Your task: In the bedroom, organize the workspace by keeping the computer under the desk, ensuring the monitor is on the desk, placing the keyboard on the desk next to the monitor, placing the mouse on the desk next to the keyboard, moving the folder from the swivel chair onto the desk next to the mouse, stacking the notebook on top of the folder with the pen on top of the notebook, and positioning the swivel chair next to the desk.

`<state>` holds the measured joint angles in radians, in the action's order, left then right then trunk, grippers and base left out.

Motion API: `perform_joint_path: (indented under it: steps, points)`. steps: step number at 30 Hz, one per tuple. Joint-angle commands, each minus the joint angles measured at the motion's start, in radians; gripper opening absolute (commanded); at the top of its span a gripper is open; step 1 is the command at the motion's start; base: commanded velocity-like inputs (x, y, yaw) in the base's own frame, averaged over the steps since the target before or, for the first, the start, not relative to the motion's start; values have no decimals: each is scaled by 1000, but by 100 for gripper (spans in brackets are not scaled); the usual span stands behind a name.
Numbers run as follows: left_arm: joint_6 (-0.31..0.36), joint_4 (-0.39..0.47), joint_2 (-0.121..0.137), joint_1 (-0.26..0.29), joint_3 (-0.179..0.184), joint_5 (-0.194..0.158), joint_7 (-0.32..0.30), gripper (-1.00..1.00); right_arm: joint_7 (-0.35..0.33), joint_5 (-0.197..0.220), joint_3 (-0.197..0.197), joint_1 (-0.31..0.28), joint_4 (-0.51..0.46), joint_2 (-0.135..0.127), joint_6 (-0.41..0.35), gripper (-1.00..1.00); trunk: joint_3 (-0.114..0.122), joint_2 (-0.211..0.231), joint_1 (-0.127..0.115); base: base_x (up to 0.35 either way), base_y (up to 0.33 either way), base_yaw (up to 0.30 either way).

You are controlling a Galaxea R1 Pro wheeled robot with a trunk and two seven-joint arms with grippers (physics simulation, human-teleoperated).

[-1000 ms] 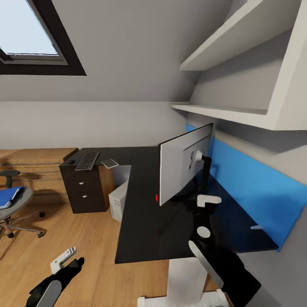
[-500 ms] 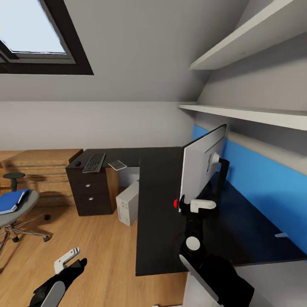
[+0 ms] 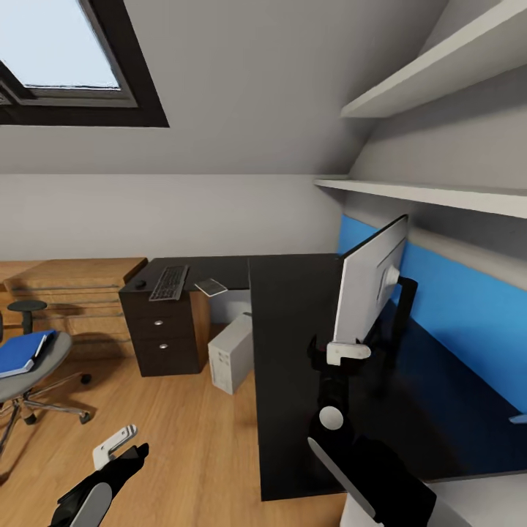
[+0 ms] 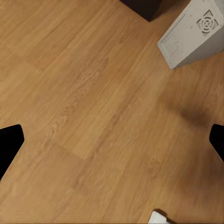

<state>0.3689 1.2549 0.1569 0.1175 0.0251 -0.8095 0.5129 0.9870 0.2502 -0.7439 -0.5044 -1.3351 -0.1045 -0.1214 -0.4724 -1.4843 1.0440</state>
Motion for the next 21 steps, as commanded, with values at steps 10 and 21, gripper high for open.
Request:
perform_joint_path:
  steps: [10,21]
  points:
    - [1,1,1,1,3,-7,9,100,7,2,-3,-2,4,0,-12,100,-1,-1,0,62,-10,0]
    - [1,-1,1,1,7,-7,9,100,8,4,6,-2,8,-1,-12,100,-1,-1,0,99,-116,0]
